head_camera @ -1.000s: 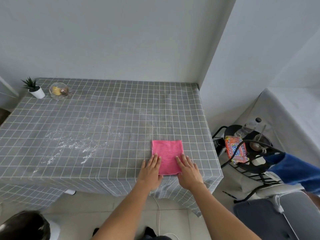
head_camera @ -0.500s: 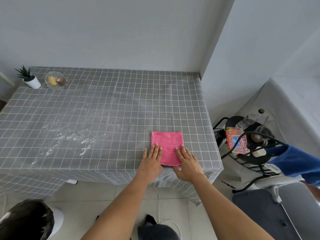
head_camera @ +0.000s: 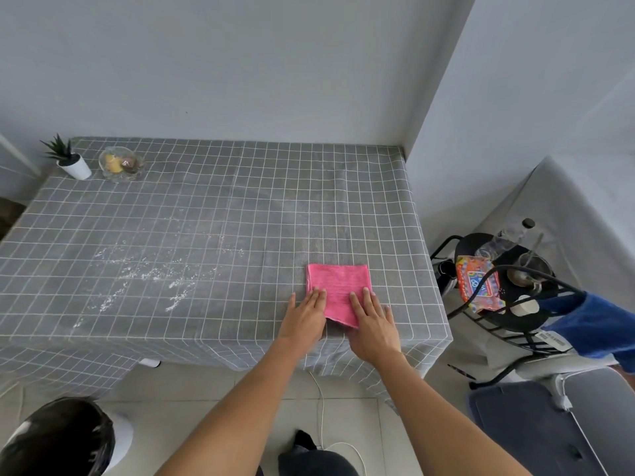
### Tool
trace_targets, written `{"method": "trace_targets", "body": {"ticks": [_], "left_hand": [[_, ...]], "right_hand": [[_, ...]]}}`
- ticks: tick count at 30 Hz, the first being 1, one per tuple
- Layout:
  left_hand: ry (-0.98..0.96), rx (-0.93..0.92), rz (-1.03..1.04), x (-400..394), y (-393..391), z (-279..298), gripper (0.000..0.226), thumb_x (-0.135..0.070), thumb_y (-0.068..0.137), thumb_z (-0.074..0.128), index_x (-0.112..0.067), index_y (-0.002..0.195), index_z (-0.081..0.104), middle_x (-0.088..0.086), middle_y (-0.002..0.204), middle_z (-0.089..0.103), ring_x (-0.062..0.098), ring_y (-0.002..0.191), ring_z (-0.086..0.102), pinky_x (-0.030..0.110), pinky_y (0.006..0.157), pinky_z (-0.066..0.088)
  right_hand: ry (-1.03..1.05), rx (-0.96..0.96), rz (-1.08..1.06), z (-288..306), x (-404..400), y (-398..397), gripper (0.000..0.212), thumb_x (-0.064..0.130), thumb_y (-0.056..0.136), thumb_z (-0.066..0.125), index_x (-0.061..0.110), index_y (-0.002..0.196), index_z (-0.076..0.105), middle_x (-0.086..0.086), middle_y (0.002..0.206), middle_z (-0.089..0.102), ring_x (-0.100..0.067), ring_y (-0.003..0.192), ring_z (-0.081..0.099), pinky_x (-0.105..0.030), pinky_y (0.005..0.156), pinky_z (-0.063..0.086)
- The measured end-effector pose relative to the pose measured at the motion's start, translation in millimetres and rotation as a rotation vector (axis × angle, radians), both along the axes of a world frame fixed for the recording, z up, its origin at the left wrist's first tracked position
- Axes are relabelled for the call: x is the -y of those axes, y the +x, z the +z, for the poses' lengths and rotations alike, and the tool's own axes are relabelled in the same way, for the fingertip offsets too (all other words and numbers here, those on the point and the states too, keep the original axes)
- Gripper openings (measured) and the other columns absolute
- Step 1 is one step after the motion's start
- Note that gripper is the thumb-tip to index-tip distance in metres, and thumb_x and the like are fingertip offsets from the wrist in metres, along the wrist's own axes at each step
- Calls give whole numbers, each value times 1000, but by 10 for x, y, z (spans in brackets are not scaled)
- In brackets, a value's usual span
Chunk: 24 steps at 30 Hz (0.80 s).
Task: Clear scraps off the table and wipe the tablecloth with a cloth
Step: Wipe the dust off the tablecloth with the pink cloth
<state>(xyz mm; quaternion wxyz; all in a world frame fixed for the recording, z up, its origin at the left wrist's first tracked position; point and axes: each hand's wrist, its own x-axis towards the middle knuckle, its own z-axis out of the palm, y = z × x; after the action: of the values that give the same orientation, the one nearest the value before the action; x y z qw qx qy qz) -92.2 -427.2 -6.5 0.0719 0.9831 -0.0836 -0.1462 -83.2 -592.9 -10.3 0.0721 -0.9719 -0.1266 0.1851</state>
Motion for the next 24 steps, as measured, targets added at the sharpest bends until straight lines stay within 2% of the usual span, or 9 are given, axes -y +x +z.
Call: {"method": "trace_targets", "body": {"ticks": [3,9,12,15,24], "left_hand": [[19,0,-19,-47,-32,-5,61,-21,101,38,-8,151,4,8,159,7,17,147,8,50,119,4],[50,-46,8,51,-1,-30,76,-28,99,44,-7,150,-8,12,159,-7,23,147,-5,53,115,-4],[56,-76,53,122,27,-6,79,-27,97,48,-5,150,-6,13,159,-5,24,147,-3,55,115,-1],[61,-83,93,130,65,49,76,-16,95,51,-4,150,1,14,159,1,24,147,2,55,117,3],[69,65,140,-411,230,447,66,-9,95,47,-5,150,10,11,159,11,21,147,9,53,117,2]], "right_hand": [[-19,33,-6,74,-21,62,71,22,95,43,20,152,0,-8,160,-1,-22,147,-1,-41,120,5],[-26,40,-3,144,29,122,69,16,96,41,16,152,1,-6,160,5,-20,147,2,-39,120,6],[-16,27,-18,166,30,110,68,15,95,41,15,152,3,-6,160,7,-20,147,3,-39,120,7],[-11,39,-15,228,-21,128,68,12,94,39,15,152,3,-5,160,8,-19,147,3,-38,120,7],[31,136,46,551,-492,347,66,9,93,39,12,152,9,-5,159,15,-20,147,6,-38,120,8]]}}
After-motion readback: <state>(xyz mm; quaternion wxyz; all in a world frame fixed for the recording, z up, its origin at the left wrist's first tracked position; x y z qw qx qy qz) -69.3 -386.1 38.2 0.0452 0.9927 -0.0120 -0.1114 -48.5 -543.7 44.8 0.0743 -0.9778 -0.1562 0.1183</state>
